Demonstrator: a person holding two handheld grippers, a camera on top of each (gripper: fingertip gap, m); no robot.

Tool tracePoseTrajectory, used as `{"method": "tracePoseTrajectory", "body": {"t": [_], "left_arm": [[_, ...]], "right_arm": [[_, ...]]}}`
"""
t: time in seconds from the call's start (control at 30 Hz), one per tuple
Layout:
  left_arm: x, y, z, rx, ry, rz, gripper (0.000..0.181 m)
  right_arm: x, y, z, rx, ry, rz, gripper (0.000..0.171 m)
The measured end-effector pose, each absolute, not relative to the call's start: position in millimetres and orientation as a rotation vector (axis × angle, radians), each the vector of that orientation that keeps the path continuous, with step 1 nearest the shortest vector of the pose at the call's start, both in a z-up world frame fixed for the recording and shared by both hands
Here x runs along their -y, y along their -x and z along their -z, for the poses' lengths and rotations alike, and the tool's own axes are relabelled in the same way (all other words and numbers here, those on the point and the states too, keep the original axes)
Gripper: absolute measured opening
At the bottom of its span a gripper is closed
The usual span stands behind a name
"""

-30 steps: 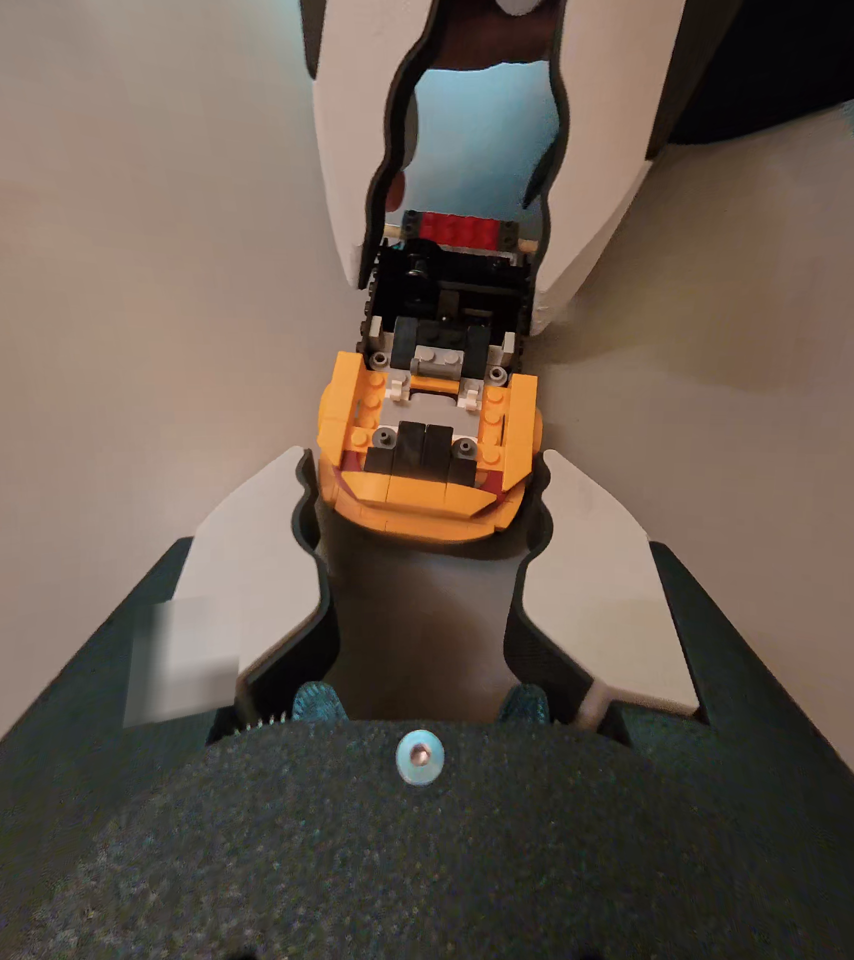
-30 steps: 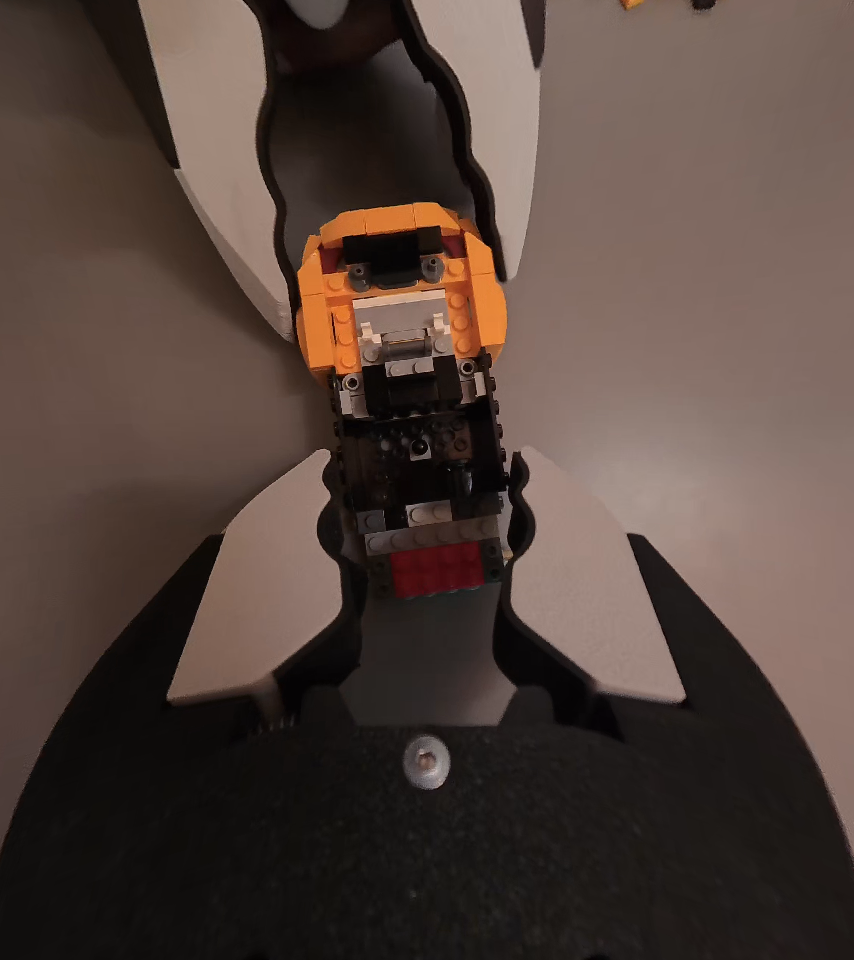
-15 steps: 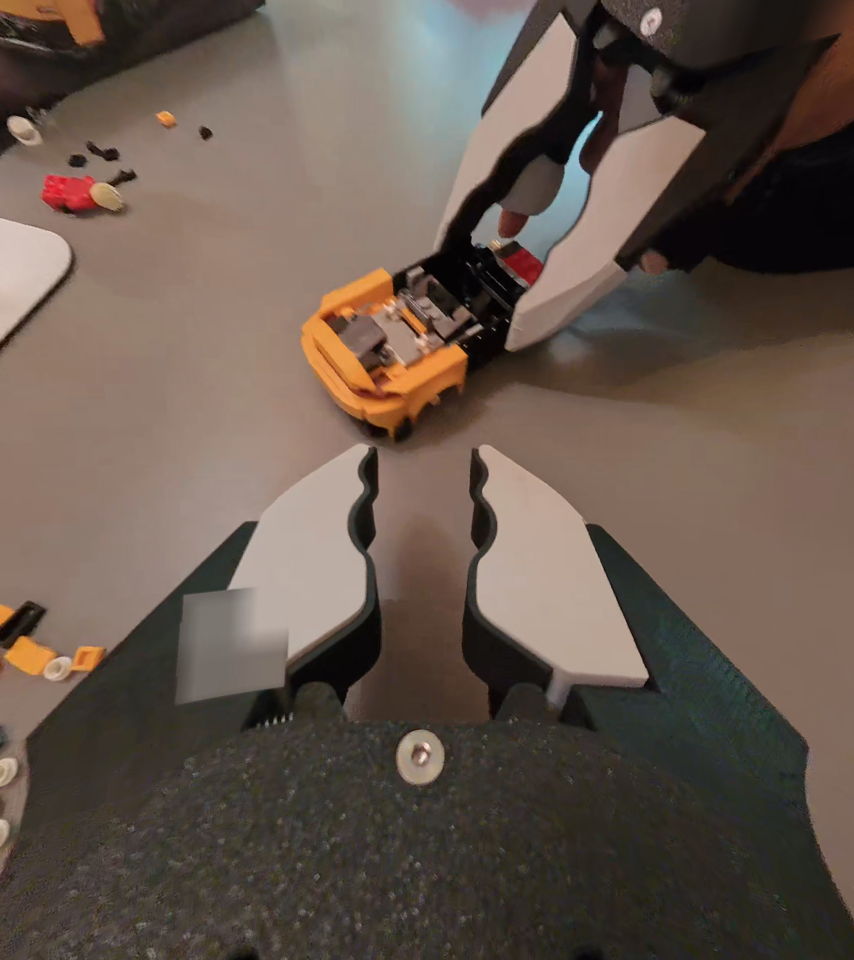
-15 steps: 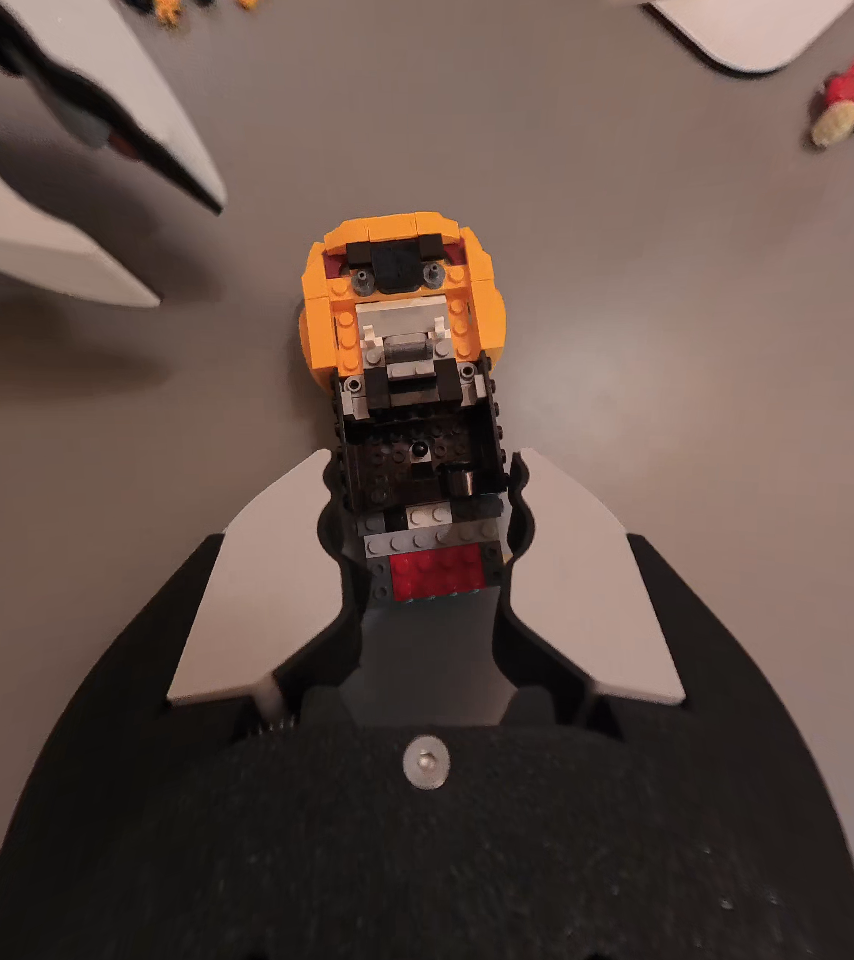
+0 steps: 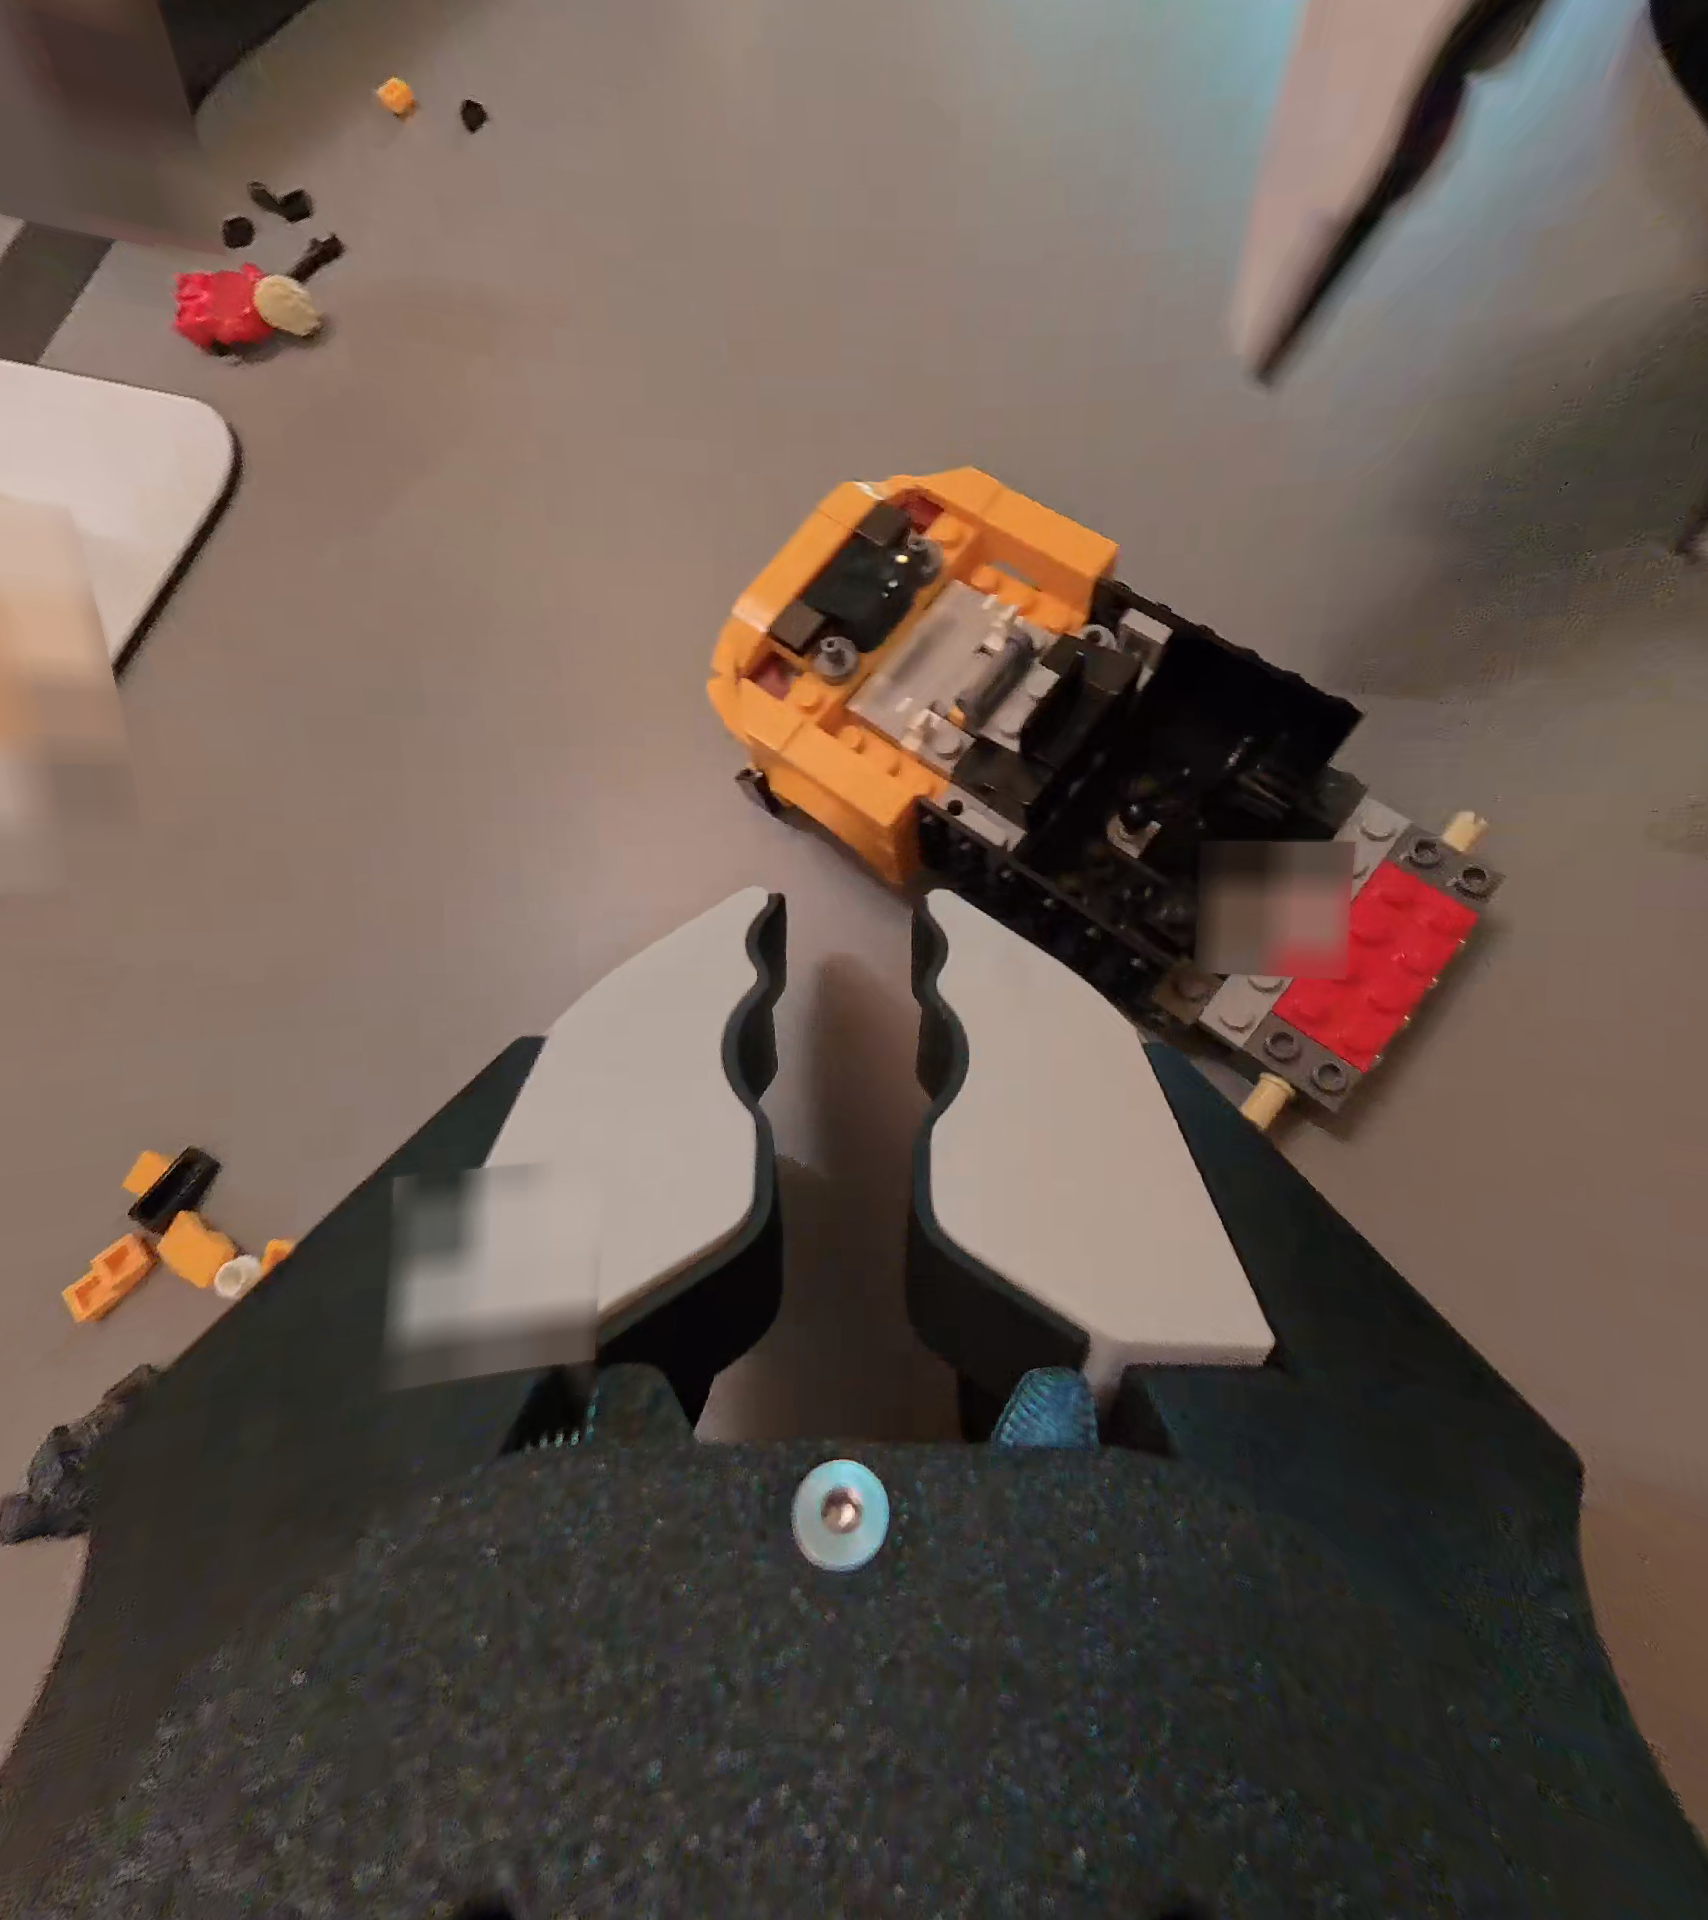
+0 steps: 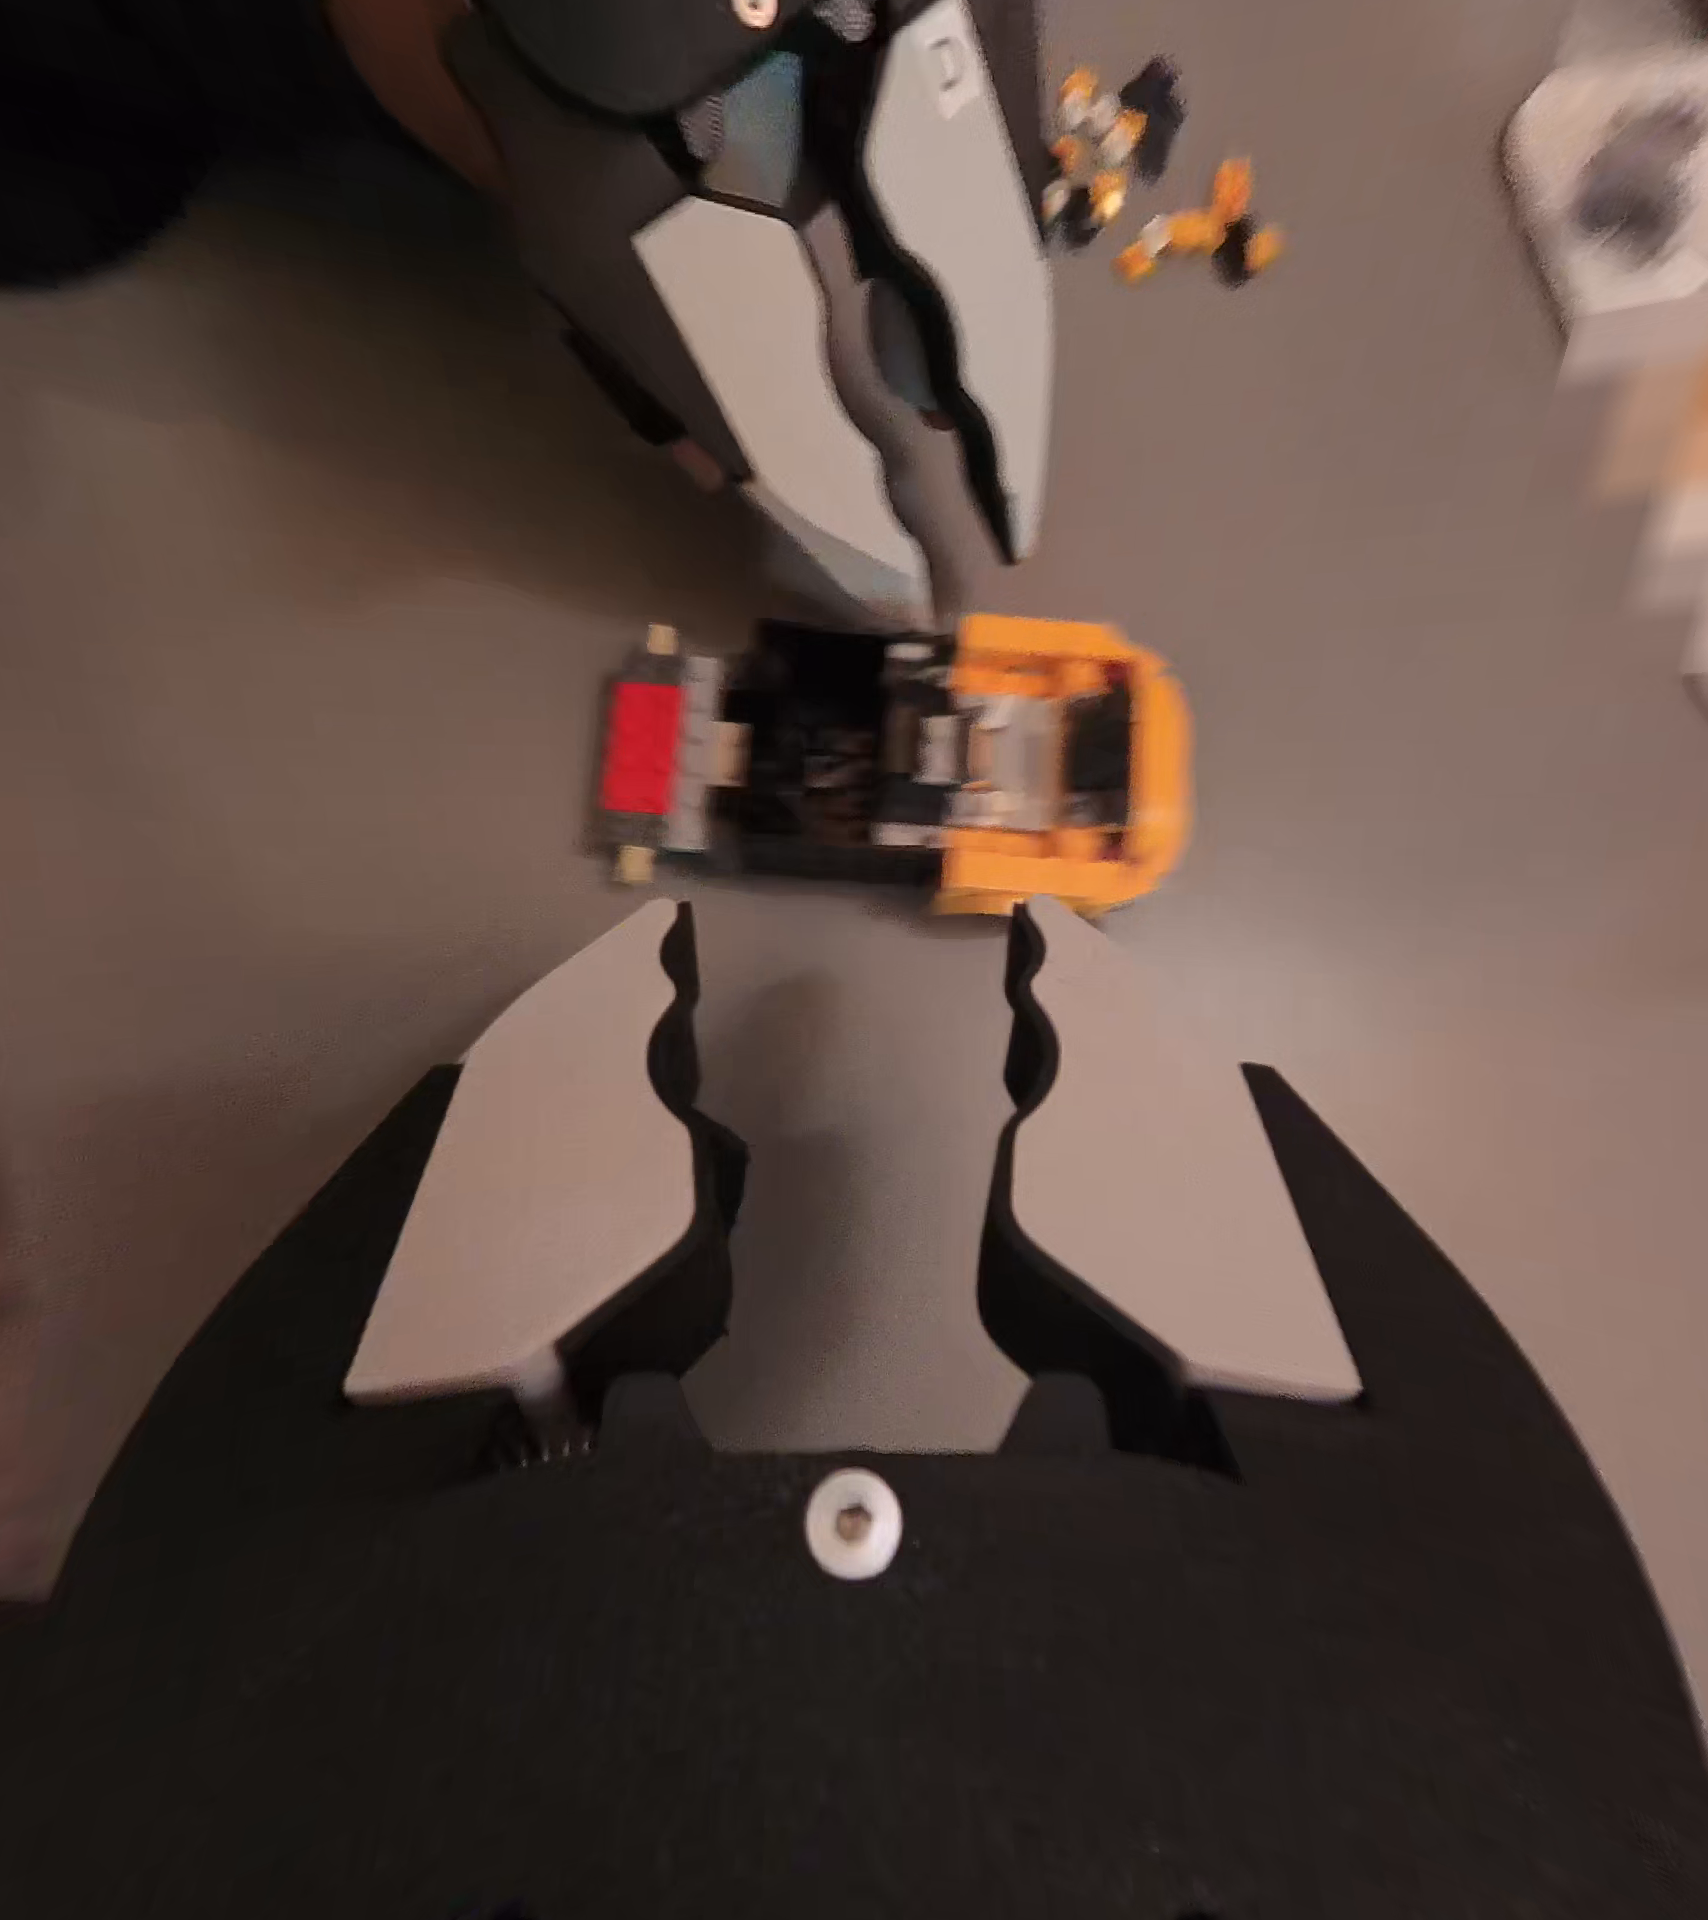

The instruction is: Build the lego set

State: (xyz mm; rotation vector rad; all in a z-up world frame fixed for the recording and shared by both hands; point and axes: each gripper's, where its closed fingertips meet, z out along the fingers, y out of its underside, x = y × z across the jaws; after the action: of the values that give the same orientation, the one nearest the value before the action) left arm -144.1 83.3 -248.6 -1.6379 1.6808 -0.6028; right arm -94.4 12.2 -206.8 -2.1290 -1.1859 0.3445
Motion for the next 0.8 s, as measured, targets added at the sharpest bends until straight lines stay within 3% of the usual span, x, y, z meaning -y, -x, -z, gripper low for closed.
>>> {"method": "tracePoseTrajectory", "body": {"t": [0.27, 0.47, 0.57, 0.6, 0.63, 0.8], "left_arm": [[-81.6, 143.5, 244.7, -1.661, 1.591, 0.687, 0.024], [-88.2, 141.4, 234.6, -1.59, 1.584, 0.739, 0.023], [-96.0, 143.6, 228.6, -1.546, 1.575, 0.752, 0.02], [-98.1, 144.8, 228.1, -1.532, 1.579, 0.761, 0.02], [-99.1, 145.8, 227.9, -1.517, 1.585, 0.778, 0.019], [-101.5, 148.6, 221.0, -1.468, 1.582, 0.845, 0.018]], "right_arm": [[-46.8, 81.5, 244.6, 2.022, 1.804, -0.144, 0.092], [-50.9, 108.3, 255.2, 2.457, 1.391, -0.05, 0.106], [-49.3, 111.9, 261.5, 2.559, 1.381, -0.137, 0.104], [-51.4, 114.0, 260.3, 2.552, 1.367, -0.148, 0.096], [-54.3, 116.2, 257.9, 2.529, 1.35, -0.154, 0.077], [-56.4, 109.5, 254.6, 2.327, 1.66, -0.251, 0.076]]}}
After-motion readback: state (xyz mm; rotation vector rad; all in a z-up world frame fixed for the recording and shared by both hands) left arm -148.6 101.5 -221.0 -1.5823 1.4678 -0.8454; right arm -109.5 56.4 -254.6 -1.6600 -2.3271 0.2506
